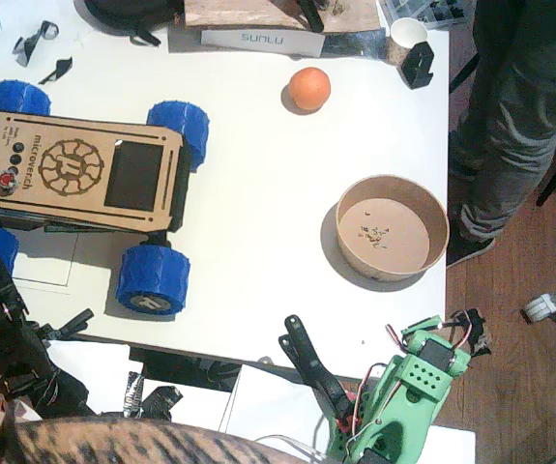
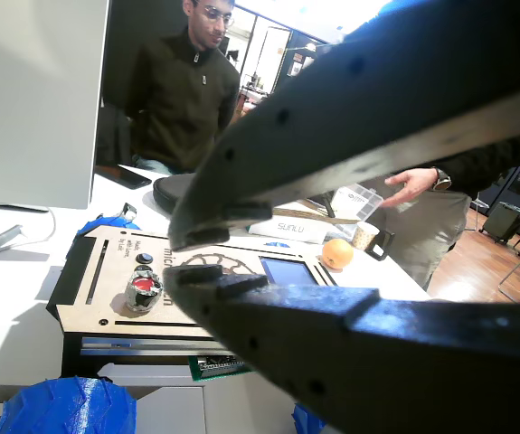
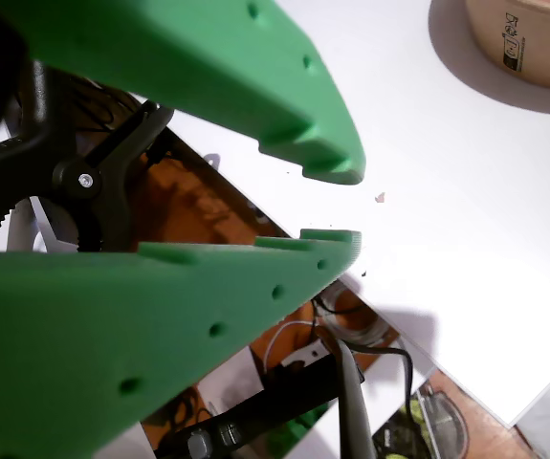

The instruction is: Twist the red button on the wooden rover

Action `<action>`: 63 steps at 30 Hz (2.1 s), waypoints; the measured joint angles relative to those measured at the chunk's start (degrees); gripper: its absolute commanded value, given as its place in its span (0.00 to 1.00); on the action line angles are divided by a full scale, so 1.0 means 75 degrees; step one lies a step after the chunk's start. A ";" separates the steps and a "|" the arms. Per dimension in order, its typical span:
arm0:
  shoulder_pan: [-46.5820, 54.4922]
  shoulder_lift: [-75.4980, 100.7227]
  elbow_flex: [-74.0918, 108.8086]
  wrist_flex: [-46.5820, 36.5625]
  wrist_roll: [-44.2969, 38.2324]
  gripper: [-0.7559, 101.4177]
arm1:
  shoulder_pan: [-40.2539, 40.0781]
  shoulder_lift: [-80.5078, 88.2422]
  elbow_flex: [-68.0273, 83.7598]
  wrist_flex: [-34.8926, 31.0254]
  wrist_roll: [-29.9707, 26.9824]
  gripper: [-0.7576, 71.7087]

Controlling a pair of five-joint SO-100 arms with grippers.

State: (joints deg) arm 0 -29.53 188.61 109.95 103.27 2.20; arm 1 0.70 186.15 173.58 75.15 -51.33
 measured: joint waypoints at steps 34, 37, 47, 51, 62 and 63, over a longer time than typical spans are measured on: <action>0.0035 -0.1734 0.0012 -0.0621 0.0000 0.01 | 0.0000 0.0000 0.0000 0.0000 0.0000 0.04; 0.0035 -0.2227 0.0012 -0.0996 0.0000 0.01 | 0.0000 0.0000 0.0000 0.0000 0.0000 0.04; 0.0035 -0.4172 0.0023 -0.2332 0.0000 0.01 | 0.0000 0.0000 0.0000 0.0000 0.0000 0.04; 0.0035 -0.4945 0.0023 -0.2848 0.0000 0.01 | 0.0000 0.0000 0.0000 0.0000 0.0000 0.04; 0.0691 -0.6973 0.0035 -0.3832 0.0000 0.01 | 0.0000 0.0000 0.0000 0.0000 0.0000 0.04; 0.0832 -0.7078 0.0035 -0.3891 0.0000 0.01 | 0.0000 0.0000 0.0000 0.0000 0.0000 0.04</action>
State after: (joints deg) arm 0 -23.29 135.53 110.21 74.09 2.20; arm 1 0.70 186.15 173.58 75.15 -51.33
